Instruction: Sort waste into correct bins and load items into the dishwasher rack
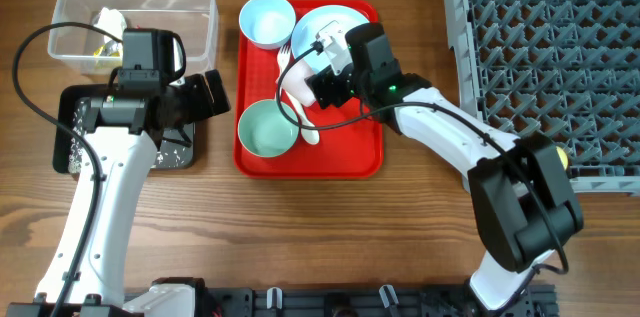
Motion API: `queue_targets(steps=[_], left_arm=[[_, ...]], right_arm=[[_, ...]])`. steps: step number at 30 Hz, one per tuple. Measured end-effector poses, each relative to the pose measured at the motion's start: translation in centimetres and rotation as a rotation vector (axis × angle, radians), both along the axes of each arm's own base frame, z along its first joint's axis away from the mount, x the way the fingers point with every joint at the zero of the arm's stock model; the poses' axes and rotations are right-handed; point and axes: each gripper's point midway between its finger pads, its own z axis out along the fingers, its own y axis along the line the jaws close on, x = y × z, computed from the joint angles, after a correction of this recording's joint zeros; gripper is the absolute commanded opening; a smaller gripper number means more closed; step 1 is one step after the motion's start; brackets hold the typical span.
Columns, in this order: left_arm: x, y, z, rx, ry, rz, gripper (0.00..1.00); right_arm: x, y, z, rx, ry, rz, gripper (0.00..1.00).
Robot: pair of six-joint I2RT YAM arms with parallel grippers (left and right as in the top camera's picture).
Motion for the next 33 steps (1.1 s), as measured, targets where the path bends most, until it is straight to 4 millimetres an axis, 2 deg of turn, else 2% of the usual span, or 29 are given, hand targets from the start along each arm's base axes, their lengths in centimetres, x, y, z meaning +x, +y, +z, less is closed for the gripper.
queue_targets(steps=[4,6,10,17,23,29,33], left_arm=[[0.1,0.0,0.0,0.000,-0.004,0.000,1.00],[0.1,0.0,0.1,0.000,-0.005,0.000,1.00],[0.1,0.0,0.1,0.000,-0.007,0.000,1.00],[0.1,0.0,0.1,0.000,-0.007,0.000,1.00],[0.2,0.0,0.1,0.000,-0.008,0.000,1.00],[0.2,0.0,0.1,0.000,-0.011,0.000,1.00],[0.3,0.0,0.2,0.000,-0.014,0.000,1.00]], right_arm=[[-0.4,1.4,-1.0,-0.002,-0.001,0.027,0.89],[-1.1,2.6,-2.4,-0.015,0.014,0.053,0.90],[-1.7,3.3,-4.5,-0.049,0.035,0.061,0.87],[-0.9,3.4,-4.4,-0.037,0.008,0.033,0.77],[-0.9,3.3,-5.0,-0.039,0.026,0.024,0.76],[-1.4,3.1,-6.4,-0.059,0.062,0.023,0.77],[-1.5,3.0,-6.5,-0.063,0.067,0.022,0.76]])
